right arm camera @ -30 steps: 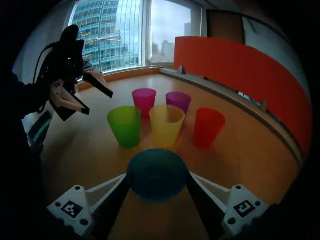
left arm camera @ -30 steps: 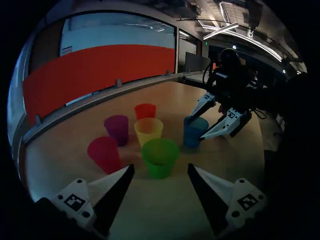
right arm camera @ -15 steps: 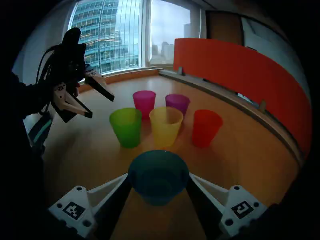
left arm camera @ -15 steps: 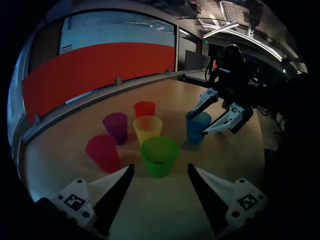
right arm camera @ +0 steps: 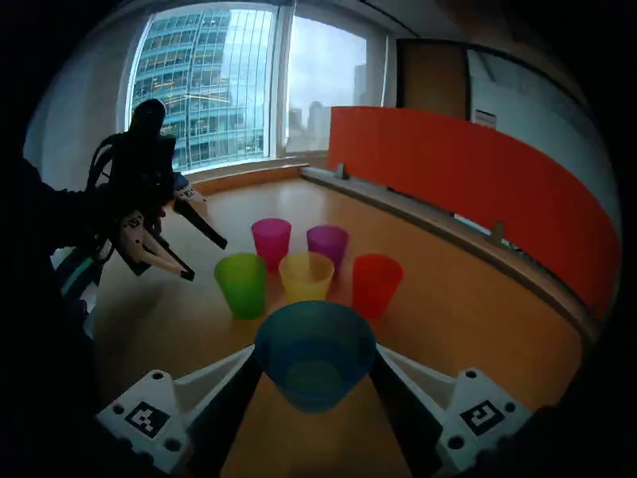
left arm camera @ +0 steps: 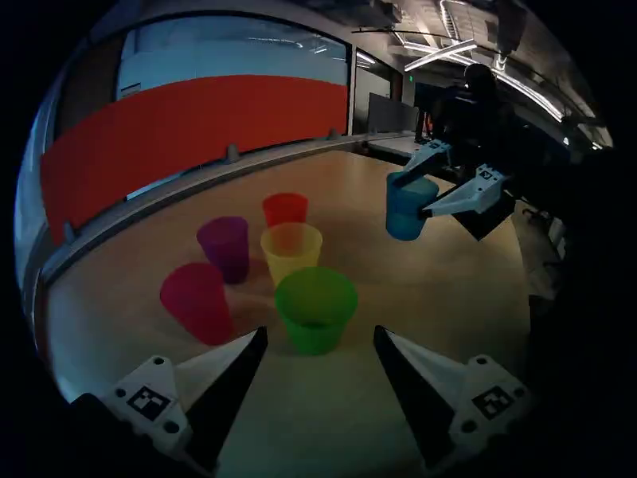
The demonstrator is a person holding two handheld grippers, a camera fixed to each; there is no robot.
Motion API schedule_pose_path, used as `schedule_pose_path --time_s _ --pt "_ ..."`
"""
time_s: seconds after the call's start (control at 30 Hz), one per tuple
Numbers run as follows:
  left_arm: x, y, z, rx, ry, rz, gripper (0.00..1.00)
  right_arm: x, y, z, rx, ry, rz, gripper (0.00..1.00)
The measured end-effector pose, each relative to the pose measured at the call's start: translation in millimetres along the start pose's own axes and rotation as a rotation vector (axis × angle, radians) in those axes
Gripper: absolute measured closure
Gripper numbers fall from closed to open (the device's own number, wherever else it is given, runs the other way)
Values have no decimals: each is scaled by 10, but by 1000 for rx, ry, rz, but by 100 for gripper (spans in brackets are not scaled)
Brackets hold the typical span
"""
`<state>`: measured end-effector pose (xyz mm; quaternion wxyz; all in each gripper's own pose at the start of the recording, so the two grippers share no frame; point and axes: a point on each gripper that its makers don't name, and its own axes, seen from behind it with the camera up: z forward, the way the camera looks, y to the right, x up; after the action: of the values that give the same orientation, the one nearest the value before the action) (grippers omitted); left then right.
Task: Pour water
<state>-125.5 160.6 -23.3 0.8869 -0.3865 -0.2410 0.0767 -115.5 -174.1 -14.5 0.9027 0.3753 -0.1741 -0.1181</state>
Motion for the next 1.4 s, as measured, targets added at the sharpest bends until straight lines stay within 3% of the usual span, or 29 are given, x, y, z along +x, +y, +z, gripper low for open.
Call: schedule_pose_path --time_s 0.47,1.17,1.4 --pt "-30 19 233 -1 -27 9 1 317 86 -308 -20 74 9 9" --pt "9 -18 592 4 -25 3 1 448 160 -464 -49 113 13 9" --pt "18 -45 647 16 -23 1 1 434 181 -482 -57 112 14 9"
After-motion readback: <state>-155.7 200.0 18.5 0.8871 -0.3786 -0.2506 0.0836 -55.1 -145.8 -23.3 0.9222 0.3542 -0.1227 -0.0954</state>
